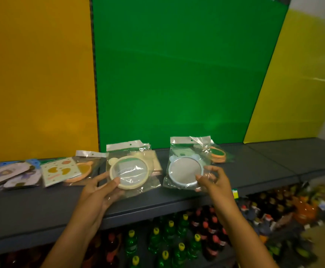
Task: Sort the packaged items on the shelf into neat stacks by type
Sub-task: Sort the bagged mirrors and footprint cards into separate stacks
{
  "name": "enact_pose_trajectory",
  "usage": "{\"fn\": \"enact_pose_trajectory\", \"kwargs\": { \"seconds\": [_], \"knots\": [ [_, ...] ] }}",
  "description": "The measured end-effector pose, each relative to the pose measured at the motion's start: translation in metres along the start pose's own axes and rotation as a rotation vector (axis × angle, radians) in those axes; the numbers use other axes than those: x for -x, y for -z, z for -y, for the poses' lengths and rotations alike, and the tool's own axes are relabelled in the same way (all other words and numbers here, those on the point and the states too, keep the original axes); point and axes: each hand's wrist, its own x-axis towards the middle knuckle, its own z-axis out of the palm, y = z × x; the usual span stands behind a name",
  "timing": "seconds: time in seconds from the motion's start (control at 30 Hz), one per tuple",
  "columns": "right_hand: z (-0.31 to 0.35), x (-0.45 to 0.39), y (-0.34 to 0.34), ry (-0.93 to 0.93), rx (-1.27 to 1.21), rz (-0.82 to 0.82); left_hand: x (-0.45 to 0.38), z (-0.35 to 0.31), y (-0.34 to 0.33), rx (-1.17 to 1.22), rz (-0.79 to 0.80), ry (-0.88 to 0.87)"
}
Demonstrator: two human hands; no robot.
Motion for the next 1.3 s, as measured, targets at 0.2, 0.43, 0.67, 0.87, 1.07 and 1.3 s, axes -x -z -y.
{"fn": "enact_pose_trajectory", "kwargs": {
  "seconds": [0.2, 0.43, 0.67, 0.87, 1.07, 1.3],
  "knots": [
    [0.003, -0.02, 0.055, 0.054, 0.056, -0.099, -0.02, 0.023, -0.059, 0.048, 0.047, 0.011],
    [-0.008, -0.067, 0.099, 0.053, 0.081, -0.154, -0.065, 0.056, -0.109, 0.093, 0.081, 0.015],
    [0.0, -0.145, 0.135, 0.08, 0.106, -0.192, -0.127, 0.08, -0.168, 0.112, 0.175, -0.008],
    [-0.014, -0.2, 0.154, 0.102, 0.151, -0.18, -0.183, 0.107, -0.204, 0.124, 0.17, -0.008],
    [-0.039, -0.232, 0.168, 0.052, 0.134, -0.209, -0.219, 0.141, -0.229, 0.132, 0.082, 0.025],
    [-0.042, -0.277, 0.168, 0.087, 0.139, -0.126, -0.24, 0.15, -0.251, 0.152, -0.033, -0.032]
  ]
}}
